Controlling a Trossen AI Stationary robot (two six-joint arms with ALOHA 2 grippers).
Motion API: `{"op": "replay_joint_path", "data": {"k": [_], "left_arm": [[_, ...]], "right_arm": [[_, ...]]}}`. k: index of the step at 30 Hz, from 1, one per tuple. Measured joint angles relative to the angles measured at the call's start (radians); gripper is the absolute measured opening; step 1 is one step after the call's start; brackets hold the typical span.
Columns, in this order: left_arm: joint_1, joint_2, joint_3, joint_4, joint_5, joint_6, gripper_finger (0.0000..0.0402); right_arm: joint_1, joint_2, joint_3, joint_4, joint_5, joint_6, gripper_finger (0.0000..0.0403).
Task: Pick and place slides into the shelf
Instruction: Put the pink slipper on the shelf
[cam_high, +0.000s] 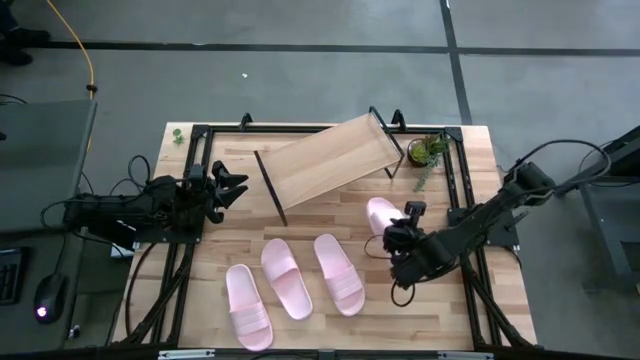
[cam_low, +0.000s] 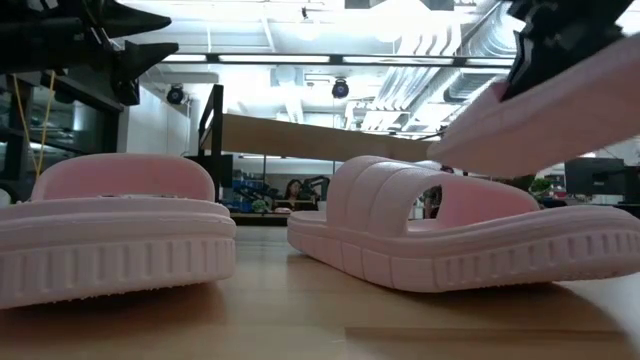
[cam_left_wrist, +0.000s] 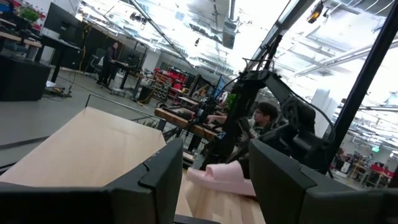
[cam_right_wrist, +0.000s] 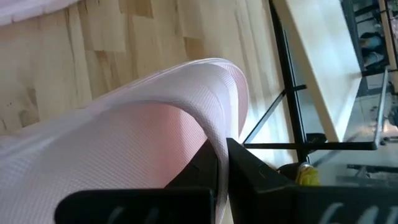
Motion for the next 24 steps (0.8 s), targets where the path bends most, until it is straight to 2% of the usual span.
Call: {"op": "replay_joint_path", "data": {"k": [8, 24], "left_arm": [[0.000, 0.000, 0.000, 0.000, 0.000, 0.000, 0.0166], [0.000, 0.000, 0.000, -0.001, 0.000, 0.000, 0.0166]], "right_arm": [[-0.035, -0.096, 0.000, 0.001, 0.000, -0.120, 0.0000], [-0.184, -0.188, 0.000, 0.032, 0.008, -0.352, 0.0000]]}}
